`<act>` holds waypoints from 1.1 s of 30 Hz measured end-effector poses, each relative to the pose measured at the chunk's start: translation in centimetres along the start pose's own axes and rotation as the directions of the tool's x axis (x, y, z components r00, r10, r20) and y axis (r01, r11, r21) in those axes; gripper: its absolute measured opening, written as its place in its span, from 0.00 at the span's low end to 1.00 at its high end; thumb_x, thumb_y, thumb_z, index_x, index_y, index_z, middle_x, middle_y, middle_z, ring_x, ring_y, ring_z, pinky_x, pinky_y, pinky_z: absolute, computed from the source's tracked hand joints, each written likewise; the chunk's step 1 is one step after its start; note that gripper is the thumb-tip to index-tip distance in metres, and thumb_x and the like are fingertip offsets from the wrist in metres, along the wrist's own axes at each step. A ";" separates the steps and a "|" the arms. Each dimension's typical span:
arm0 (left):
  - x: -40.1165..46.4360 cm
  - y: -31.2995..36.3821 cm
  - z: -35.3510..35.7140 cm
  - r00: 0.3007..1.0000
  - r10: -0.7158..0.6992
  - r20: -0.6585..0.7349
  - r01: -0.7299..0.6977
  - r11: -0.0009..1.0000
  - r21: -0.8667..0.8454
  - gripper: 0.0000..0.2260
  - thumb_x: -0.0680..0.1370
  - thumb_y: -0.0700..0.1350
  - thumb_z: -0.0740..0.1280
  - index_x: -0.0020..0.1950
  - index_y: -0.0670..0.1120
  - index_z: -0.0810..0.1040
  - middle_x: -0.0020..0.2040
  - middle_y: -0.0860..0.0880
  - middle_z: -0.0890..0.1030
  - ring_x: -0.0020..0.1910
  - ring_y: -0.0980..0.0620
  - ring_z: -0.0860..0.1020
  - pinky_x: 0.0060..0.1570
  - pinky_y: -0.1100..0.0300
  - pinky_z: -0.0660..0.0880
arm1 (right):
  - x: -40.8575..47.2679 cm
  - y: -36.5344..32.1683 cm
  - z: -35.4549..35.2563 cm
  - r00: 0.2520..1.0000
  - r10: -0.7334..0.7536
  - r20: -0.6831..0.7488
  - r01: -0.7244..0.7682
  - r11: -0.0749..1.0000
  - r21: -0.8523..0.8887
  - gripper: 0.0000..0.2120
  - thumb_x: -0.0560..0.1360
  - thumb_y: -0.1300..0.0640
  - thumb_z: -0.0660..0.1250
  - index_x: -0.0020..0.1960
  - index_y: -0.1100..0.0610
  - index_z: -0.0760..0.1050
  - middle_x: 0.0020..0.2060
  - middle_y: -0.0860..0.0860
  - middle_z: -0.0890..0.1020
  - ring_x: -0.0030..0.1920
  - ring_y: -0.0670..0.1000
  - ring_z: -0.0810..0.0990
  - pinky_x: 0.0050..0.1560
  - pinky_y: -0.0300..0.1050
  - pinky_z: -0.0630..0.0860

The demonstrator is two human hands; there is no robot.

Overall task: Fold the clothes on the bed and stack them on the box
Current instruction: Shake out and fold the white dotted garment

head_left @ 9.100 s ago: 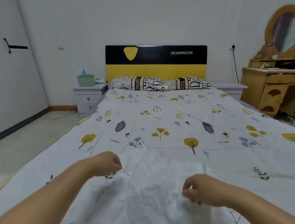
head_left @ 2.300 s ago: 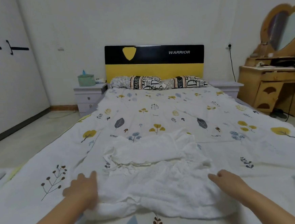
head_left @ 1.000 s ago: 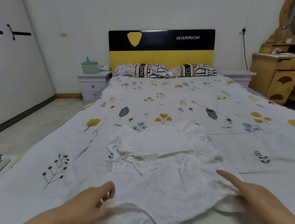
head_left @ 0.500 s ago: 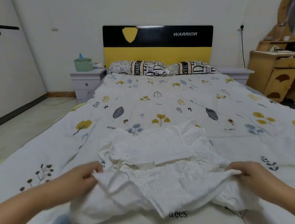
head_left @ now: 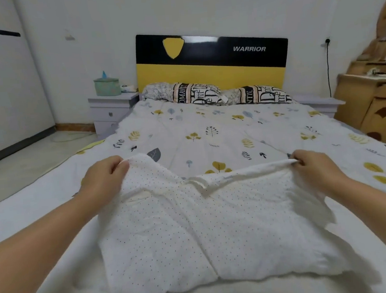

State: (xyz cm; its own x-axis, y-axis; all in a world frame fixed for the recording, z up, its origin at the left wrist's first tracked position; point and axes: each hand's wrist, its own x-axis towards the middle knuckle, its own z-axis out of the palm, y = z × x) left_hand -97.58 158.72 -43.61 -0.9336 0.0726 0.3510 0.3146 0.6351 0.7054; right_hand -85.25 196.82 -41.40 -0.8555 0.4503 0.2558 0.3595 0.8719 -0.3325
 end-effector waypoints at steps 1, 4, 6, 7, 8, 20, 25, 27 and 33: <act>0.9 -0.7 0.9 1.000 0.016 -0.016 -0.016 0.999 0.034 0.16 0.80 0.45 0.59 0.32 0.43 0.66 0.29 0.47 0.68 0.31 0.48 0.66 0.33 0.56 0.60 | 1.0 -0.1 1.0 0.999 -0.003 -0.035 0.001 0.999 -0.047 0.11 0.78 0.66 0.55 0.40 0.56 0.70 0.38 0.56 0.76 0.38 0.55 0.72 0.32 0.44 0.63; 2.9 -2.2 3.4 0.998 0.042 -0.052 -0.036 0.993 0.111 0.15 0.81 0.46 0.58 0.37 0.39 0.71 0.33 0.44 0.73 0.35 0.45 0.71 0.33 0.55 0.62 | 3.6 -0.6 4.1 0.995 0.030 -0.095 -0.042 0.990 -0.136 0.08 0.77 0.66 0.54 0.47 0.59 0.71 0.43 0.58 0.75 0.42 0.57 0.72 0.34 0.45 0.65; 3.8 -2.7 5.0 0.998 -0.005 -0.059 0.018 0.973 0.229 0.14 0.81 0.49 0.57 0.50 0.40 0.76 0.46 0.41 0.78 0.47 0.41 0.75 0.40 0.52 0.67 | 4.8 -1.2 5.9 0.988 0.152 -0.005 -0.150 0.966 -0.213 0.13 0.77 0.61 0.57 0.60 0.59 0.70 0.55 0.60 0.73 0.56 0.61 0.71 0.53 0.53 0.71; 4.0 -2.7 5.7 0.997 -0.045 -0.055 0.060 0.948 0.312 0.16 0.81 0.51 0.57 0.60 0.41 0.74 0.55 0.39 0.77 0.55 0.38 0.73 0.48 0.50 0.69 | 5.0 -1.7 6.6 0.966 0.251 0.059 -0.231 0.944 -0.234 0.19 0.76 0.58 0.59 0.67 0.58 0.65 0.63 0.60 0.69 0.64 0.62 0.67 0.62 0.58 0.67; 4.0 -2.5 6.3 0.996 -0.078 -0.047 0.090 0.919 0.383 0.20 0.81 0.53 0.56 0.68 0.42 0.68 0.64 0.38 0.72 0.62 0.37 0.69 0.56 0.48 0.68 | 4.9 -2.5 7.1 0.936 0.337 0.101 -0.309 0.926 -0.218 0.26 0.75 0.55 0.61 0.71 0.57 0.59 0.69 0.61 0.63 0.70 0.61 0.60 0.67 0.61 0.61; -2.0 -6.1 12.4 0.848 -0.057 0.527 -0.315 0.745 0.588 0.48 0.60 0.75 0.26 0.77 0.57 0.41 0.78 0.51 0.40 0.76 0.47 0.37 0.70 0.41 0.34 | -0.5 -3.2 15.6 0.932 0.108 0.346 0.017 0.941 -0.339 0.35 0.73 0.29 0.38 0.76 0.42 0.37 0.76 0.48 0.38 0.75 0.59 0.35 0.67 0.72 0.35; -1.9 -6.5 13.0 0.855 -0.053 0.516 -0.300 0.762 0.574 0.42 0.65 0.72 0.31 0.77 0.57 0.42 0.78 0.51 0.41 0.76 0.47 0.39 0.70 0.42 0.34 | -0.2 -3.0 16.3 0.910 0.144 0.388 -0.018 0.951 -0.310 0.36 0.72 0.27 0.39 0.75 0.40 0.37 0.76 0.49 0.38 0.76 0.60 0.38 0.69 0.69 0.38; -1.9 -6.2 12.8 0.838 -0.094 0.538 -0.275 0.778 0.565 0.34 0.74 0.70 0.38 0.77 0.56 0.42 0.78 0.50 0.40 0.76 0.47 0.39 0.71 0.43 0.34 | 0.0 -3.0 15.8 0.887 0.139 0.441 -0.016 0.962 -0.271 0.34 0.74 0.30 0.41 0.76 0.41 0.39 0.77 0.49 0.39 0.76 0.60 0.38 0.70 0.68 0.40; 0.8 -4.1 8.7 0.992 -0.114 0.046 0.102 0.972 0.213 0.17 0.81 0.47 0.57 0.69 0.44 0.68 0.69 0.42 0.68 0.69 0.43 0.64 0.64 0.50 0.63 | -1.6 -2.3 9.2 0.977 -0.009 0.215 0.011 1.000 -0.011 0.24 0.81 0.47 0.53 0.76 0.51 0.56 0.76 0.52 0.54 0.76 0.53 0.51 0.74 0.50 0.52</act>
State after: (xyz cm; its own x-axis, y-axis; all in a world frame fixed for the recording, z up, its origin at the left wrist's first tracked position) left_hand -101.11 162.89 -51.63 -0.9702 0.0351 0.2397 0.1743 0.7881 0.5904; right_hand -88.15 192.34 -49.38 -0.9186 0.3909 0.0576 0.3540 0.8790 -0.3196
